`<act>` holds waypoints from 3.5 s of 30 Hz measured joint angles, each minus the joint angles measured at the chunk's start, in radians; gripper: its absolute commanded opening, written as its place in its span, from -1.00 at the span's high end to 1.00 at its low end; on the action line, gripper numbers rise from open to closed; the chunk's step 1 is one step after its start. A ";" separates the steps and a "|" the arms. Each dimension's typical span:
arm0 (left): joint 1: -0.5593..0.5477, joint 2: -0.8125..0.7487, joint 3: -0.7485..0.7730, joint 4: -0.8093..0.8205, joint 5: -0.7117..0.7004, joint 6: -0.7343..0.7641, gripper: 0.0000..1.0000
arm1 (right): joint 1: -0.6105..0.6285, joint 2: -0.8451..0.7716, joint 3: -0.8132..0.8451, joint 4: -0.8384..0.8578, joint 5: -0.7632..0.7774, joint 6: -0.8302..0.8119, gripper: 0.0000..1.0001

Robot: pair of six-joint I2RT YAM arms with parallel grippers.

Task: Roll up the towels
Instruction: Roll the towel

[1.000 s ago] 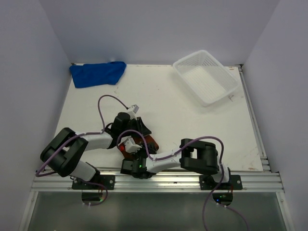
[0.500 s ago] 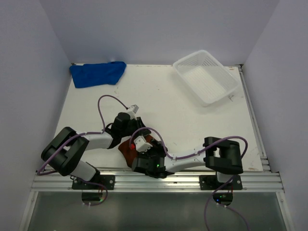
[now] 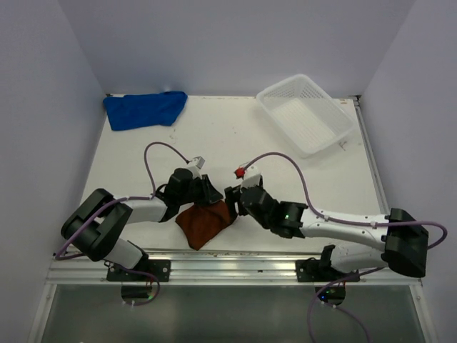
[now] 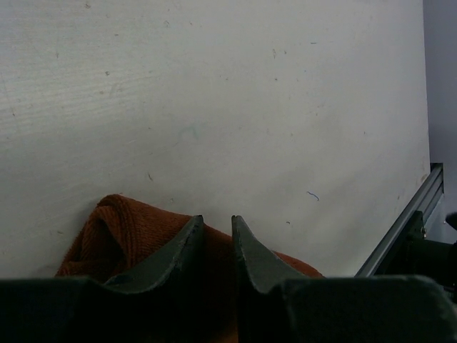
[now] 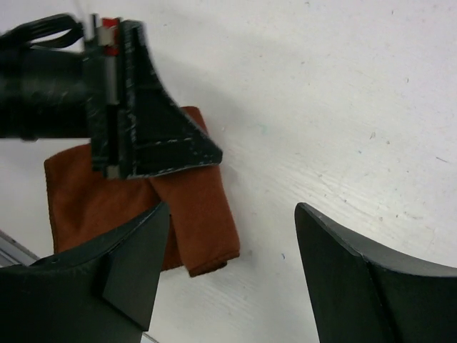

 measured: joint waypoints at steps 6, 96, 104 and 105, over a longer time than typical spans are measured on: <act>0.000 0.000 -0.002 0.002 0.000 0.001 0.47 | -0.220 0.069 -0.005 0.038 -0.301 0.063 -0.52; -0.042 -0.172 -0.097 -0.055 -0.074 -0.053 0.40 | 0.378 0.576 0.285 -0.229 0.518 -0.147 -0.22; -0.042 -0.172 -0.106 -0.040 -0.081 -0.053 0.42 | 0.326 0.208 0.082 -0.090 0.296 -0.104 -0.29; -0.042 -0.172 -0.108 -0.040 -0.082 -0.053 0.42 | 0.297 0.161 0.053 -0.067 0.247 -0.091 -0.30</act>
